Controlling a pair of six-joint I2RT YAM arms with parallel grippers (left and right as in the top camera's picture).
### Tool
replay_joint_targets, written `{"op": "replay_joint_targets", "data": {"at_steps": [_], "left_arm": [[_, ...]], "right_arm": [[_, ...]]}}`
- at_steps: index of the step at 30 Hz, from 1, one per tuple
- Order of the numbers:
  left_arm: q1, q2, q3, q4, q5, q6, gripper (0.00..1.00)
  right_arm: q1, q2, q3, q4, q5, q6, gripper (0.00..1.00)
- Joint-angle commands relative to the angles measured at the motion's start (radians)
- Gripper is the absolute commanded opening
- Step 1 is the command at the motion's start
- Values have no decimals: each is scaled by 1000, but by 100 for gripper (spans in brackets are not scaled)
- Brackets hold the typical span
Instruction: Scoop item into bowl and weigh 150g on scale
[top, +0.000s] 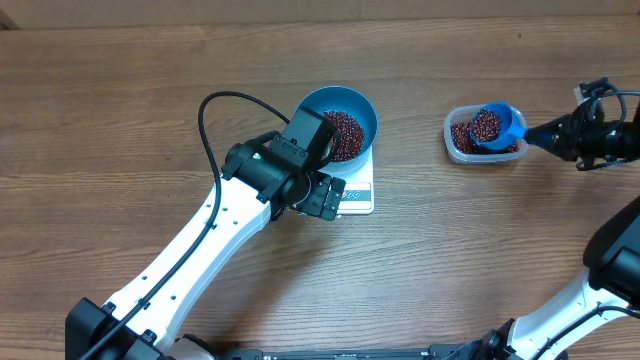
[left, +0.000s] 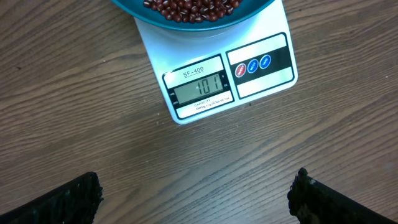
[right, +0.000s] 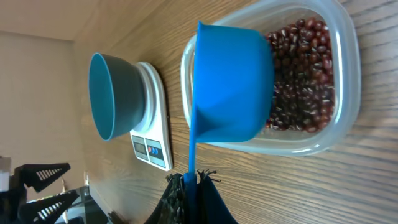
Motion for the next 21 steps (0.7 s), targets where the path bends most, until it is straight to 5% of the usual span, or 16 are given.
{"op": "replay_joint_targets", "data": {"at_steps": [1,21], "left_arm": [[4,-24,6,1,8,-3,100],[4,-24,6,1,7,-2,100]], "right_arm": [[-3,-1,-6,2,-62,-16,4],[23,-1,-6,-18,-234,-16,4]]}}
